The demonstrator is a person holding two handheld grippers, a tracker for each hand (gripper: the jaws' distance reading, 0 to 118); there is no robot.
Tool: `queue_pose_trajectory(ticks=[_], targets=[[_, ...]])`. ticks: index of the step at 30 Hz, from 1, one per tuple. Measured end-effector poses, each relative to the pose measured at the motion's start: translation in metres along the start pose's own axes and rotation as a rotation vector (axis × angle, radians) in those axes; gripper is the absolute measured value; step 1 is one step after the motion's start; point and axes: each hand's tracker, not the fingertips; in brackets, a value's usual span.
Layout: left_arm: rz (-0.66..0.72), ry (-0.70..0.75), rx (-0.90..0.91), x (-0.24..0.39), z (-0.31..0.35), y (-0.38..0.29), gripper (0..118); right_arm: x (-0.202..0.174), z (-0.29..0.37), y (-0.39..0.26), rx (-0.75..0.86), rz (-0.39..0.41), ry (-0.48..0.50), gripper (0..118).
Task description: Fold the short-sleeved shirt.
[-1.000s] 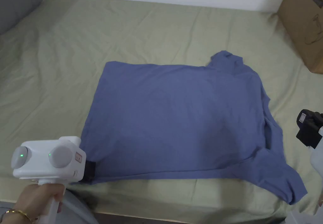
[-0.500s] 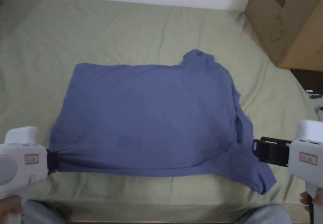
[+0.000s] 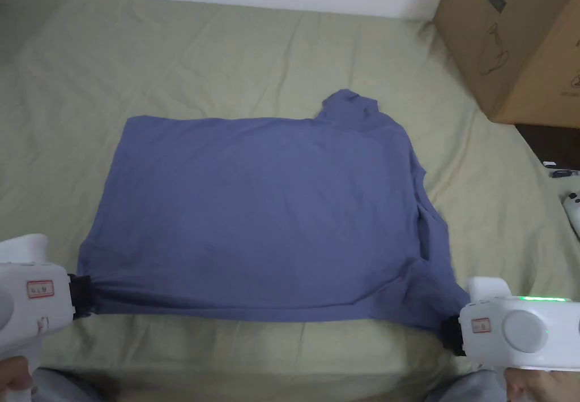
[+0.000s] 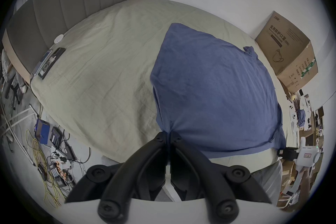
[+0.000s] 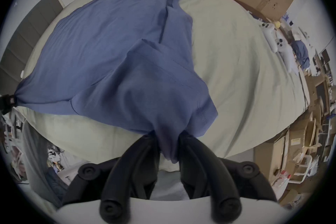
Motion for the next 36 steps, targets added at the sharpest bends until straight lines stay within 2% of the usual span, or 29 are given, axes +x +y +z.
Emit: queue_pose_trajectory(ticks=[5, 9, 13, 19, 23, 25, 26, 27, 28, 29, 30, 31, 32, 36], targets=[[0.053, -0.073, 0.027, -0.004, 0.012, 0.019, 1, 0.012, 0.052, 0.024, 0.073, -0.007, 0.101, 9], [0.099, -0.139, 0.074, -0.004, 0.019, 0.059, 1, 0.018, 0.092, 0.064, 0.144, -0.002, 0.126, 9], [0.14, -0.176, 0.122, 0.001, 0.003, 0.11, 1, 0.008, 0.1, 0.117, 0.162, -0.039, 0.136, 9], [0.19, -0.156, 0.101, 0.016, -0.059, 0.176, 1, -0.004, 0.045, 0.202, 0.063, -0.025, 0.085, 9], [0.176, -0.078, 0.069, 0.029, -0.104, 0.196, 2, -0.016, 0.002, 0.243, 0.009, 0.013, 0.027, 9], [0.164, -0.021, 0.018, 0.034, -0.126, 0.197, 5, -0.021, -0.019, 0.257, -0.019, 0.019, -0.003, 10], [0.166, -0.001, 0.002, 0.035, -0.134, 0.196, 10, -0.022, -0.027, 0.261, -0.033, 0.025, -0.011, 10], [0.171, 0.02, -0.005, 0.036, -0.141, 0.195, 21, -0.021, -0.035, 0.265, -0.036, 0.036, -0.029, 16], [0.175, 0.03, -0.01, 0.036, -0.145, 0.192, 34, -0.021, -0.043, 0.27, -0.037, 0.042, -0.048, 33], [0.182, 0.039, -0.017, 0.035, -0.149, 0.191, 52, -0.018, -0.047, 0.271, -0.036, 0.045, -0.071, 57], [0.19, 0.05, -0.024, 0.034, -0.15, 0.19, 77, -0.015, -0.048, 0.273, -0.03, 0.035, -0.077, 87], [0.19, 0.045, -0.023, 0.033, -0.149, 0.19, 89, -0.015, -0.043, 0.269, -0.018, 0.024, -0.082, 100], [0.184, 0.034, -0.017, 0.031, -0.144, 0.189, 93, -0.012, -0.038, 0.268, 0.013, 0.005, -0.084, 106], [0.063, 0.026, 0.085, 0.04, -0.109, 0.186, 94, -0.001, 0.004, 0.251, 0.179, -0.033, -0.034, 108]])
